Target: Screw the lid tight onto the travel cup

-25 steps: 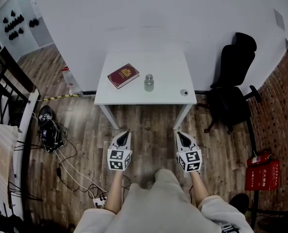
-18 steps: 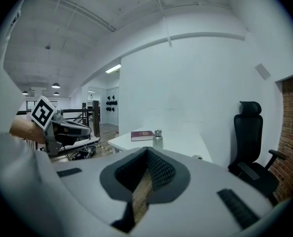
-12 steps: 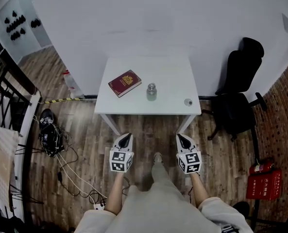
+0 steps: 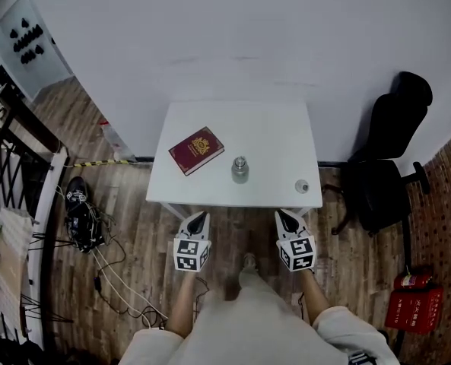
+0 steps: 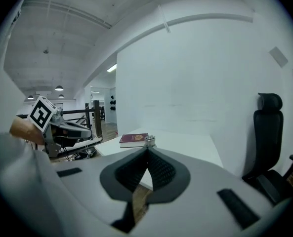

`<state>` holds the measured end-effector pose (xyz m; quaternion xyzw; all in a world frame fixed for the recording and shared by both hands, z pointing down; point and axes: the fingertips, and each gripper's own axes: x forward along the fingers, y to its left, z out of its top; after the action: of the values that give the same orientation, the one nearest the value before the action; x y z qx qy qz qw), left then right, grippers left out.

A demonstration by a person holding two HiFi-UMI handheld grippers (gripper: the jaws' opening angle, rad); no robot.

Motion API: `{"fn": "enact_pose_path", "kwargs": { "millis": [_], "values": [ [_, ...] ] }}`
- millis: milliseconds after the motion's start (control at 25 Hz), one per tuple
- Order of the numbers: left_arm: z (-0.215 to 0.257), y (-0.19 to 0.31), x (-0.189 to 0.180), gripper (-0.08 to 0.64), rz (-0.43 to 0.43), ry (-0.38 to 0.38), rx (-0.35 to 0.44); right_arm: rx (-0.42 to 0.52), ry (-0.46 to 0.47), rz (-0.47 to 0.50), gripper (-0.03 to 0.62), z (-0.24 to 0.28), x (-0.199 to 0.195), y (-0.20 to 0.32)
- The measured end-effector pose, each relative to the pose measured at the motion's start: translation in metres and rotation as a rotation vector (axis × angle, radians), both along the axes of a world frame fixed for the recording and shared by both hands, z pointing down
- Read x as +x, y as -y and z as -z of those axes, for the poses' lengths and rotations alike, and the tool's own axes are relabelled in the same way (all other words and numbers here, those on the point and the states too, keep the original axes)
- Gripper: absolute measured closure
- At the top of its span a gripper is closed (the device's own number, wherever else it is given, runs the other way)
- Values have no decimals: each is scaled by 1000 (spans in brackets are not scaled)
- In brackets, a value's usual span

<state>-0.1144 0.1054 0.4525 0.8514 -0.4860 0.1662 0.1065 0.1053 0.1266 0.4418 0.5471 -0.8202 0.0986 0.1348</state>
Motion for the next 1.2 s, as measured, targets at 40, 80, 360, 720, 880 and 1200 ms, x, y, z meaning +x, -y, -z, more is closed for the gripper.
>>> {"fn": "enact_pose_path", "kwargs": {
  "millis": [40,80,360,720,880,1200],
  "values": [
    [0,11,3,552,2,6,-5,-2,0,7,592,0,2,12],
    [-1,21,6,552,3,12,-9,-5,0,14,592,1,4,25],
    [-9,83,22,552,26,22,-27,-16,0,70,592,-4,12,102],
    [-26,124,23,552,54,16,-65,-46,10,127,592,-21,7,155],
    [-35,133,28,552,50,9,-83,-51,15,151,592,-27,5,164],
    [-53,146,36,552,12,11,-102,-65,25,163,592,-40,-3,174]
  ]
}}
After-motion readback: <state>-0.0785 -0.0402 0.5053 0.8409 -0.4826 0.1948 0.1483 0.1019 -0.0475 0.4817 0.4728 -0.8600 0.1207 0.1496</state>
